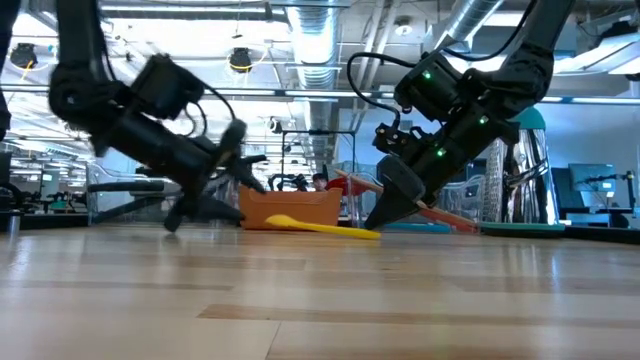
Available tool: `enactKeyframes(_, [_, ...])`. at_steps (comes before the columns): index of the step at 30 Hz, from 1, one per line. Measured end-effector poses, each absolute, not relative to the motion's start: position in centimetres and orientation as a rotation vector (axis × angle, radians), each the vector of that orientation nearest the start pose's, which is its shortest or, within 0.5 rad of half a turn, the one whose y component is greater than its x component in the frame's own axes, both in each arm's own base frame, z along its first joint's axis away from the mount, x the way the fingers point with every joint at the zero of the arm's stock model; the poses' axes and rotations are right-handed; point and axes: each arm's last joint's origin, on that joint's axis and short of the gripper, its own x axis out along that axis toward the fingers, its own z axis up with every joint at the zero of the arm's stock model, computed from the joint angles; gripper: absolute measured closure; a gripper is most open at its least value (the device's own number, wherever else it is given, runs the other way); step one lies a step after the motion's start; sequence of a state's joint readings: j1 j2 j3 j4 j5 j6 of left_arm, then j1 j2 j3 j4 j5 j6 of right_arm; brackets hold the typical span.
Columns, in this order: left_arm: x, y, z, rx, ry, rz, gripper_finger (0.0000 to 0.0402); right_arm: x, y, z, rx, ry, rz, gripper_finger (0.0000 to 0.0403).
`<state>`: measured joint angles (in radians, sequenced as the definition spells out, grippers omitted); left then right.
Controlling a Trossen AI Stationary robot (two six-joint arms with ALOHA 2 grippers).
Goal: Pick & Place Kitchen Items
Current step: Put the yellow serving spoon into the right transparent bin
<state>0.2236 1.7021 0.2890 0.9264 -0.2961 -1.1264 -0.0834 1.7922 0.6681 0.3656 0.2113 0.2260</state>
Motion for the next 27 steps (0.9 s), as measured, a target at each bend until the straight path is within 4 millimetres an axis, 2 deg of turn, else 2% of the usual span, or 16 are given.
enactKeyframes(4, [24.6,7.3,9.0,-1.089,0.161,0.68,0.0155,30.7,-3.1,10.1,0.149,0.714,-0.355,0.0403])
enactKeyframes(8, [25.4,8.1,9.6,-1.098,0.2,0.576,0.0158,30.7,-3.1,10.1,0.143,0.71,-0.348,0.0403])
enactKeyframes(17, [25.3,8.9,9.5,-0.985,0.233,0.573,0.0169,30.6,-3.0,9.9,0.155,0.737,-0.321,0.0403])
enactKeyframes(27, [25.3,8.9,9.5,-0.975,0.224,0.588,0.017,30.3,-2.9,9.7,0.173,0.783,-0.313,0.0403])
